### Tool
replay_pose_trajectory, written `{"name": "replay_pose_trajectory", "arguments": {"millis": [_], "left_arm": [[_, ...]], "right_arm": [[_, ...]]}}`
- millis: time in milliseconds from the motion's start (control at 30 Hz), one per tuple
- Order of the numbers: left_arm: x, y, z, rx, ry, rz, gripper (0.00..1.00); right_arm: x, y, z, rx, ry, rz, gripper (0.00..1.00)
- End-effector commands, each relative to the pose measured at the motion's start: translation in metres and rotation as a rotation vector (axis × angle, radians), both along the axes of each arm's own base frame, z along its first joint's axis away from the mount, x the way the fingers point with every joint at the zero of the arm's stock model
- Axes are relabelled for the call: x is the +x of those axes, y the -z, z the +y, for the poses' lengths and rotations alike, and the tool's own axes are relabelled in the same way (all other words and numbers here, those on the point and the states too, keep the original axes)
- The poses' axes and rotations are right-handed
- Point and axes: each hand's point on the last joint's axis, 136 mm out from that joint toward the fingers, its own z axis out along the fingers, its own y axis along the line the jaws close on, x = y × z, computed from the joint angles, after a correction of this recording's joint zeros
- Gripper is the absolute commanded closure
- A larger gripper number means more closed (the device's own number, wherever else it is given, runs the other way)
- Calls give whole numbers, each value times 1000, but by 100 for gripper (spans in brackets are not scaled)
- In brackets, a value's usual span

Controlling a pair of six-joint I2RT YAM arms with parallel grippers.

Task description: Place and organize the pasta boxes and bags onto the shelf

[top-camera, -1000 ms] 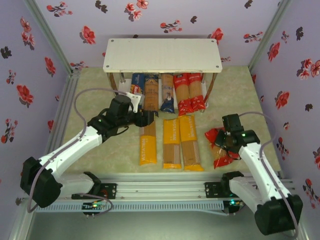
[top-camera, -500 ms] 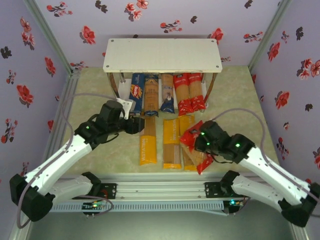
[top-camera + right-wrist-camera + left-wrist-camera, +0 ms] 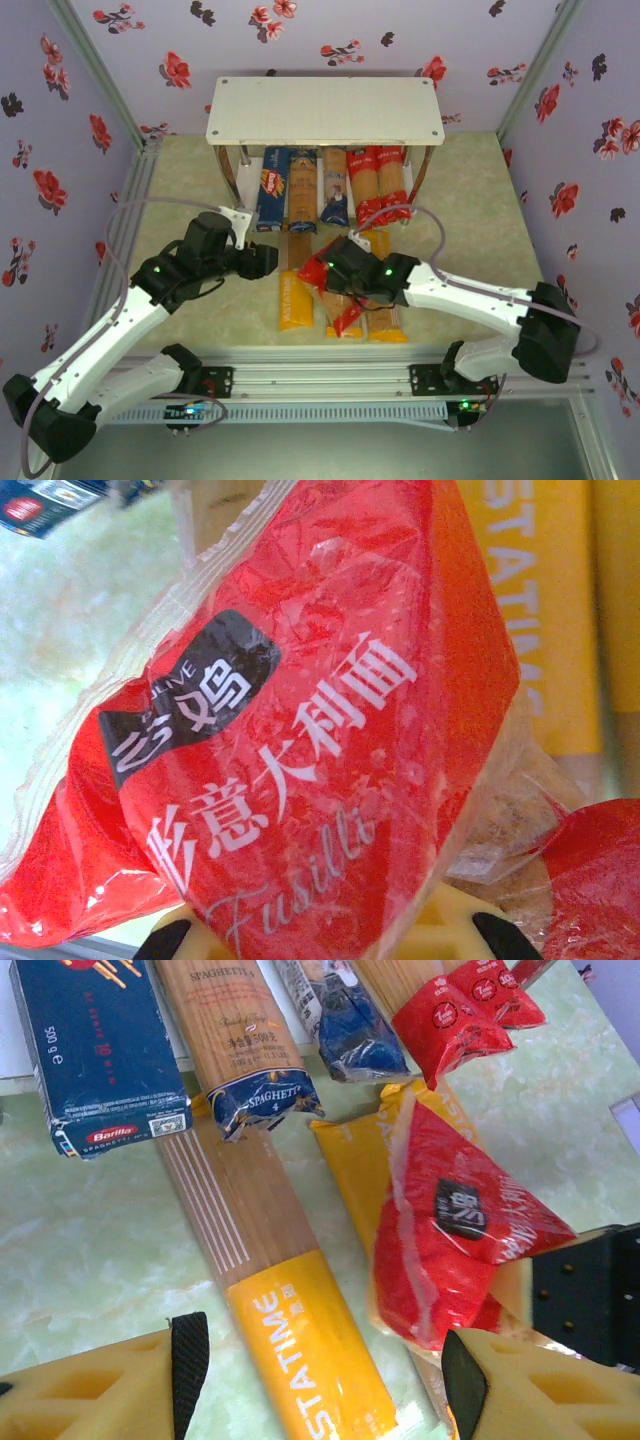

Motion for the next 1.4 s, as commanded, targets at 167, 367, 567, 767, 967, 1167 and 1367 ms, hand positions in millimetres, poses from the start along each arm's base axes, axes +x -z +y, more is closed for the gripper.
{"name": "replay_pose_trajectory", "arguments": {"millis": [167,367,567,767,967,1167,1367], "left_arm": [[-9,6,8,42,20,11,33],[-15,7,13,47,21,16,32],[-19,8,16,52,21,25,31],[-21,13,15,44,20,57,25],[-30,22,-5,-54,42,170,12],[-35,44,-14,-31,-44,210,0],[-31,69,-26,100,-141,221,0]], "right_arm": [[33,-42,77,292,66,-61,100],[38,-39,104,354,61,-31,100],[39,-39,116,385,34,-23,70],[37,-55,107,349,-16,-84,39],[41,-91,42,19,-77,-277,26],[46,-122,-39,-213,-46,-414,13],[51,-126,-74,-195,-7,-433,13]]}}
